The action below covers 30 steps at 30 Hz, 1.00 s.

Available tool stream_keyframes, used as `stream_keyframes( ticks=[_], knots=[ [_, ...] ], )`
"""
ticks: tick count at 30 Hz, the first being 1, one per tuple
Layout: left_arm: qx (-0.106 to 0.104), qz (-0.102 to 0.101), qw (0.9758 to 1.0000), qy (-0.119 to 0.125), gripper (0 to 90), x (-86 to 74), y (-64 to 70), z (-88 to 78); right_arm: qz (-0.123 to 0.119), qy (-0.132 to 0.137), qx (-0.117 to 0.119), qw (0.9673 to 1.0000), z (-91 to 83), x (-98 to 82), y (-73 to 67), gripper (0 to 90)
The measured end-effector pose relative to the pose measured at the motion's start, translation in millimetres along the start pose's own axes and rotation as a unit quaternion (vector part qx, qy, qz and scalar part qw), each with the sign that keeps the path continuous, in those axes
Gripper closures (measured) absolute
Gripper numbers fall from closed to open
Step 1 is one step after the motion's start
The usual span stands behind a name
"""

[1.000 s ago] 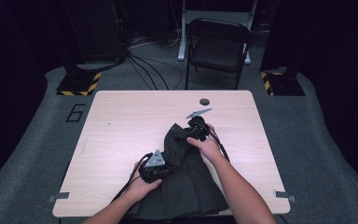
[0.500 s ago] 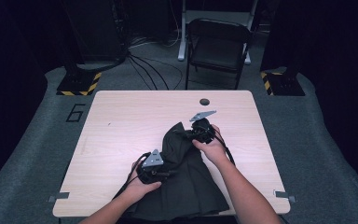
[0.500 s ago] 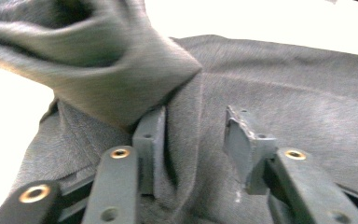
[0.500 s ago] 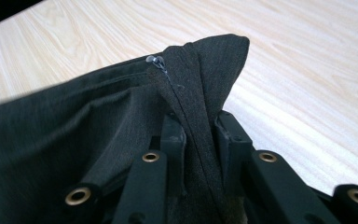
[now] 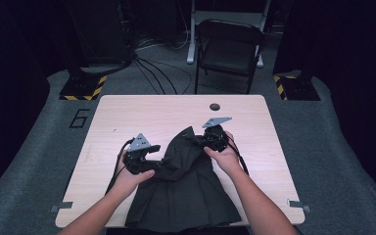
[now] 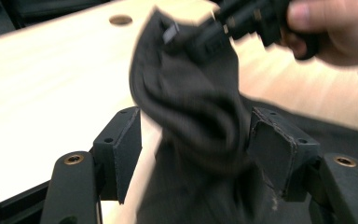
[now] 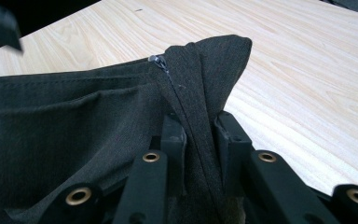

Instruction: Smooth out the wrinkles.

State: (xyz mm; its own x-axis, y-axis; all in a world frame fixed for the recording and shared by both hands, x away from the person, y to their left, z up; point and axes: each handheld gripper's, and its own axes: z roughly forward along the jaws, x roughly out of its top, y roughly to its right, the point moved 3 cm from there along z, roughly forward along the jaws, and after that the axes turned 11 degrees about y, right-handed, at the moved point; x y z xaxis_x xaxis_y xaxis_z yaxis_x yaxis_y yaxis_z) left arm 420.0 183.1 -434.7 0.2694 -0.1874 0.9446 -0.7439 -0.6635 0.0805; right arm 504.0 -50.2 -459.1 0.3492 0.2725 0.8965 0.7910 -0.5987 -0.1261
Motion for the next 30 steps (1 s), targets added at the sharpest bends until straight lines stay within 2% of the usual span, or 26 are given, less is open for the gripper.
stream_keyframes(
  ticks=[3,4,5,6,7,9,12,14,16,18,20,21,23,26,30],
  knots=[
    [0.003,0.010,0.9999,-0.002,33.9,8.5,-1.7,7.7,0.001,0.001,0.001,1.0000,-1.0,0.6,-0.8,75.3],
    [0.006,0.007,1.0000,-0.001,33.5,14.1,-2.3,18.5,0.000,0.002,0.001,1.0000,-1.1,0.7,-0.9,75.4],
    [0.006,0.007,1.0000,-0.001,33.5,14.1,-2.3,18.5,0.000,0.002,0.001,1.0000,-1.1,0.7,-0.9,75.4],
    [0.006,0.010,0.9999,-0.007,33.5,18.2,-4.1,28.4,0.001,0.001,0.001,1.0000,-1.5,0.9,-1.5,75.3],
    [0.006,0.010,0.9999,-0.007,33.5,18.2,-4.1,28.4,0.001,0.001,0.001,1.0000,-1.5,0.9,-1.5,75.3],
    [0.010,0.006,0.9999,-0.008,33.0,19.9,-6.2,38.5,-0.003,0.005,0.003,1.0000,-1.7,1.3,-1.5,75.4],
    [0.018,-0.002,0.9996,-0.020,32.8,16.5,-12.1,57.5,0.002,0.006,0.003,1.0000,-2.8,2.0,-3.4,75.3],
    [0.021,-0.004,0.9995,-0.025,32.8,14.6,-13.4,61.4,-0.002,0.008,0.005,1.0000,-2.8,2.3,-3.2,75.4],
    [0.025,-0.006,0.9988,-0.042,32.8,7.4,-17.1,69.9,-0.004,0.011,0.006,0.9999,-3.5,2.7,-3.7,75.3],
    [0.027,-0.005,0.9984,-0.049,33.1,5.1,-18.6,71.4,-0.004,0.011,0.005,0.9999,-4.0,2.9,-4.2,75.4],
    [0.032,-0.018,0.9977,-0.056,33.2,-2.4,-23.1,76.1,-0.005,0.012,0.006,0.9999,-3.8,3.1,-4.7,75.4],
    [0.032,-0.018,0.9977,-0.056,33.2,-2.4,-23.1,76.1,-0.005,0.012,0.006,0.9999,-3.8,3.1,-4.7,75.4],
    [0.027,-0.022,0.9976,-0.060,33.4,-5.4,-25.3,76.9,-0.007,0.013,0.005,0.9999,-3.7,3.3,-5.2,75.4],
    [0.020,-0.038,0.9973,-0.060,33.6,-10.4,-27.3,80.3,-0.006,0.012,0.006,0.9999,-3.6,3.2,-7.1,75.5],
    [0.014,-0.040,0.9973,-0.061,34.0,-12.9,-29.0,81.8,-0.007,0.015,0.007,0.9998,-3.5,3.4,-7.8,75.6]
  ],
)
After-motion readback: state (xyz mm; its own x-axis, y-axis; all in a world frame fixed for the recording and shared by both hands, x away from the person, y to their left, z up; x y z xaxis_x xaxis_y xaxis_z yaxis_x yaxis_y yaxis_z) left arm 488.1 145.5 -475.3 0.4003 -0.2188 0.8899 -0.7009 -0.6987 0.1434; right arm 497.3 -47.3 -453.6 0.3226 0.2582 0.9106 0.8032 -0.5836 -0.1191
